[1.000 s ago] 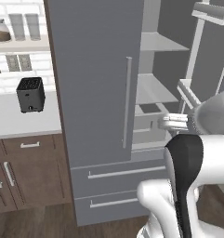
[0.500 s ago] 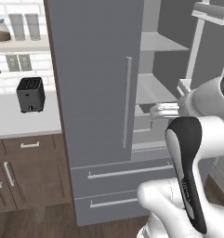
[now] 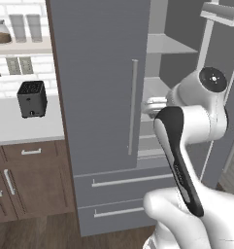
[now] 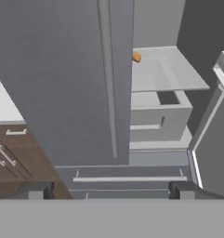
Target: Take the strawberry from the fridge and place it on top of the pancake, located on the dining counter.
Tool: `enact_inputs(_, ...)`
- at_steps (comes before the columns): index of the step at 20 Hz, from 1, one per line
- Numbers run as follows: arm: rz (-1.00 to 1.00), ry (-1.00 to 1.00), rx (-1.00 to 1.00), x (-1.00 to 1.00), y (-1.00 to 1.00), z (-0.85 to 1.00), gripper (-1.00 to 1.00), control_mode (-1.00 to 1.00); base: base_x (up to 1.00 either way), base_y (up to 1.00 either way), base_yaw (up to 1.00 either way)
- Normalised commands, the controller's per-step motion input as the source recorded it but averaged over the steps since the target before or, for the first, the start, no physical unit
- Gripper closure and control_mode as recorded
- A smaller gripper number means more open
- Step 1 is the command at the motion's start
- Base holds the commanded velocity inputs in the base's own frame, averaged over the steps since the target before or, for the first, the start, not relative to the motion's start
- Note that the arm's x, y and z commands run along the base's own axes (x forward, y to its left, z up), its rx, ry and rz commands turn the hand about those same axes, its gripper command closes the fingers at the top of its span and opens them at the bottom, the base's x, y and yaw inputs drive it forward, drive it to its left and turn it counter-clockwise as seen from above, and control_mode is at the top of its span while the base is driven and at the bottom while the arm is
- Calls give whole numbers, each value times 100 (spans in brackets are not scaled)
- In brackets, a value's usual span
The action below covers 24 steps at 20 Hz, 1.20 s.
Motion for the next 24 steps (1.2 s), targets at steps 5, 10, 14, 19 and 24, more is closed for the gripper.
enact_inputs(5,0,0,0,58,1,-7,-100,-100,0,0,0)
enact_inputs(10,0,0,0,52,0,-20,-100,-100,0,0,0)
enact_inputs(14,0,0,-1,59,0,-24,-100,-100,0,0,0)
enact_inputs(19,0,0,-2,60,3,-20,-100,-100,0,0,0)
enact_inputs(24,0,1,-5,61,11,-24,-100,-100,0,0,0)
